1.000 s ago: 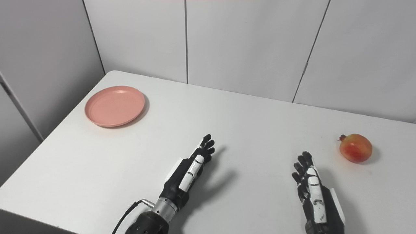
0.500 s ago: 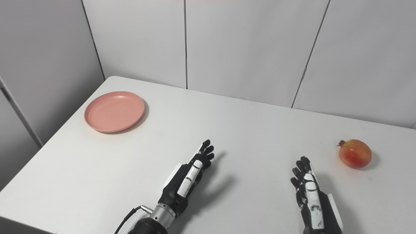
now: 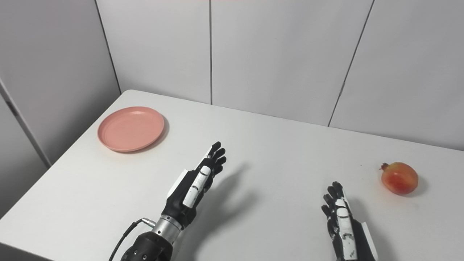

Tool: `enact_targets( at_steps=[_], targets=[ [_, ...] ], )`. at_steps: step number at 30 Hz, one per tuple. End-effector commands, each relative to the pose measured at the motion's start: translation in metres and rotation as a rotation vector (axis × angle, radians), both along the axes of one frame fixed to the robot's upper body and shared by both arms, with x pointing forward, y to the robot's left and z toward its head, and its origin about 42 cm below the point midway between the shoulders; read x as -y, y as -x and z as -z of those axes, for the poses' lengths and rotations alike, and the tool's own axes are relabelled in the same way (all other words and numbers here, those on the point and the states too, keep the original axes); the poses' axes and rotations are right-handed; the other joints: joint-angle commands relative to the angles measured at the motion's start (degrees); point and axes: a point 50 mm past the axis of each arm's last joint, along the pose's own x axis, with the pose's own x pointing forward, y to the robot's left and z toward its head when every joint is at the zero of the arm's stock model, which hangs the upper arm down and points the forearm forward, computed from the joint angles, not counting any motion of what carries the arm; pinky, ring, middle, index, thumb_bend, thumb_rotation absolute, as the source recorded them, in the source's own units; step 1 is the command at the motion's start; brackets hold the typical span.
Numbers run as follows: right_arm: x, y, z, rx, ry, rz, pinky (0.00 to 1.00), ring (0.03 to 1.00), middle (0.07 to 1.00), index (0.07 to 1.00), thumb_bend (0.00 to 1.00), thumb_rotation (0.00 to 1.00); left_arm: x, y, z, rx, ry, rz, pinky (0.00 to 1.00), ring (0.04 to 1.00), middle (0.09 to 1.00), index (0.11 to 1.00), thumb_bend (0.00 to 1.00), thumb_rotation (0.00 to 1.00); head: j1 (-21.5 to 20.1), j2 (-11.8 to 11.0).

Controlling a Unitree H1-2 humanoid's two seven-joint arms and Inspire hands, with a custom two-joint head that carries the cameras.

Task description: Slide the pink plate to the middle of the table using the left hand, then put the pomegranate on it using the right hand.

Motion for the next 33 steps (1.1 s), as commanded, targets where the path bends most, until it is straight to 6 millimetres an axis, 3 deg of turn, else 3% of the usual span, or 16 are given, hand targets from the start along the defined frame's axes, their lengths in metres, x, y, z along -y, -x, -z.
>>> enact_targets(
  at_steps=[1,18,33],
  targets=[
    [-0.003,-0.006,-0.014,0.091,-0.005,-0.008,1.0,1.0,1.0,1.0,0.1,1.0,0.001,-0.015,-0.026,0.09,-0.003,0.013,0.99,0.977,0.998,0.998,0.47,1.0,0.03,-0.14],
    [-0.005,-0.008,-0.008,0.082,-0.018,-0.005,1.0,1.0,1.0,1.0,0.06,1.0,-0.031,-0.057,-0.083,0.241,-0.022,-0.044,0.97,0.951,0.965,0.96,0.45,1.0,1.08,-1.56],
    [-0.005,-0.007,-0.006,0.068,-0.005,0.008,1.0,1.0,1.0,1.0,0.03,1.0,-0.088,-0.089,-0.121,0.309,-0.08,-0.169,0.95,0.939,0.949,0.942,0.45,1.0,1.27,-3.08]
  ],
)
